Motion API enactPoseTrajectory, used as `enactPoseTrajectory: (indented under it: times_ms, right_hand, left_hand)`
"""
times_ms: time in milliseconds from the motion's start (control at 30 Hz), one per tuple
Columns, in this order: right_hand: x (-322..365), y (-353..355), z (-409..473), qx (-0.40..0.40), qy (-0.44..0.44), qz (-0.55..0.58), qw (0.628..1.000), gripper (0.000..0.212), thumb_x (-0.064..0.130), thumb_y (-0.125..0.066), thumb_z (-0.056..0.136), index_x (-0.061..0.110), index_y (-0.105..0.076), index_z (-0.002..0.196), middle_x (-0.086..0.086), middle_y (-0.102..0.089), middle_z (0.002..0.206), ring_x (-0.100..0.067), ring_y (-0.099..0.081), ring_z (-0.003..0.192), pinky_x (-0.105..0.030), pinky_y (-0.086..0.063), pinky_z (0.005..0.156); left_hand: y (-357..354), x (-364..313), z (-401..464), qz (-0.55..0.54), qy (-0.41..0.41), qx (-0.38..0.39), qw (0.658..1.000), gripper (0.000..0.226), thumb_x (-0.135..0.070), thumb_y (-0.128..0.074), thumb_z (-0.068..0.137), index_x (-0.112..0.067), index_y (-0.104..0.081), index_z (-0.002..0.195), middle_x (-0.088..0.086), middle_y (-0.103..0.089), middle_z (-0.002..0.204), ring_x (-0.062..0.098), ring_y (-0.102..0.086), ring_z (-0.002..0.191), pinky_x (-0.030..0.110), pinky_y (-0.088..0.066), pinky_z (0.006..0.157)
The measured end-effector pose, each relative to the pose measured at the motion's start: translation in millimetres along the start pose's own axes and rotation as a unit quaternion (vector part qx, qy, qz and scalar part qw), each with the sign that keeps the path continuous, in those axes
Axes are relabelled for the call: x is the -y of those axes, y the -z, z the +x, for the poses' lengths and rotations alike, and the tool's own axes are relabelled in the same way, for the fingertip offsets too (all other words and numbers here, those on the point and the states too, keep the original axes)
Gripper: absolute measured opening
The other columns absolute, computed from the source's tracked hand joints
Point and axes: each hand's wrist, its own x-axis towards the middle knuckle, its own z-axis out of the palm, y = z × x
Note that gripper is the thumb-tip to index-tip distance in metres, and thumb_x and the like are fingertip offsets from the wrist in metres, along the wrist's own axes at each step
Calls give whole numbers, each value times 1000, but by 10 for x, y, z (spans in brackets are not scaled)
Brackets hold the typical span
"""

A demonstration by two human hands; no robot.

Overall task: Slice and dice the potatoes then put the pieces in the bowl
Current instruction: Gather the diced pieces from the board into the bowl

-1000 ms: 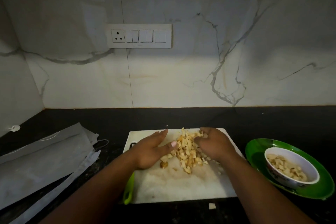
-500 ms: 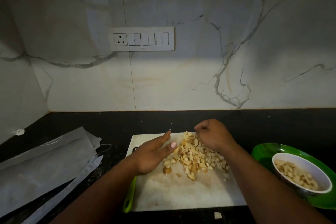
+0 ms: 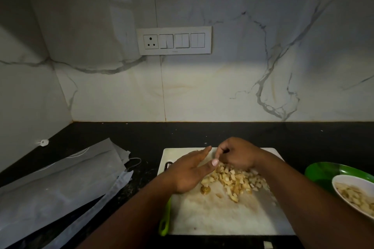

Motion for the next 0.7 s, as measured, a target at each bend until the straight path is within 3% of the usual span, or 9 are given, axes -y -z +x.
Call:
enactPoseTrajectory:
  times_ms: [67, 133, 233, 400, 467, 567, 700]
  right_hand:
    - [46, -8, -86, 18, 17, -20, 1000, 14, 23, -67, 91, 30, -78, 85, 14, -73, 87, -1, -66, 85, -15, -45, 70]
    - [47, 28, -184, 14, 29, -22, 999, 17, 23, -63, 94, 31, -77, 89, 16, -72, 88, 0, -64, 87, -15, -43, 70]
    - [-68, 143, -322, -67, 20, 10, 997, 22, 21, -57, 98, 31, -75, 104, 17, -70, 100, 2, -62, 94, -17, -45, 77]
    - [-380, 194, -593, -196, -58, 45, 978, 15, 30, -60, 97, 28, -75, 98, 13, -70, 95, -4, -64, 91, -28, -51, 83]
    - [-430, 100, -665, -192, -79, 64, 976, 18, 34, -59, 97, 28, -72, 108, 8, -69, 107, -10, -63, 101, -32, -50, 91]
    - [-356, -73, -685, -157, -80, 57, 983, 47, 41, -61, 95, 24, -57, 139, 2, -52, 142, -15, -49, 128, -32, -38, 109]
    - [-199, -208, -683, -147, -59, 24, 987, 60, 48, -67, 89, 24, -52, 142, 5, -48, 143, -13, -47, 130, -27, -37, 106]
  left_hand:
    - [3, 13, 2, -5, 1, 1, 1000, 118, -108, -23, 63, -45, -20, 163, -12, -27, 170, 8, -23, 155, 41, -20, 128]
    - [-2, -13, -16, -4, 0, 1, 1000, 107, -102, -26, 72, -45, -20, 163, -12, -26, 170, 8, -22, 155, 40, -19, 129]
    - [6, -61, -59, 3, 6, -1, 1000, 89, -84, -31, 84, -44, -22, 162, -11, -26, 170, 10, -22, 156, 36, -17, 128]
    - [4, -90, -79, -4, 6, -3, 1000, 86, -79, -32, 85, -42, -23, 163, -11, -25, 170, 8, -22, 155, 28, -16, 124]
    - [-8, -88, -83, -8, 4, -5, 1000, 86, -79, -32, 85, -43, -24, 162, -11, -25, 170, 8, -22, 155, 27, -15, 124]
    - [-6, -84, -79, -3, 4, -3, 1000, 86, -80, -31, 85, -43, -23, 162, -12, -25, 170, 9, -22, 156, 29, -16, 124]
    - [-13, -91, -80, 6, 7, 1, 1000, 85, -80, -31, 86, -44, -23, 162, -11, -24, 171, 10, -21, 156, 35, -16, 128]
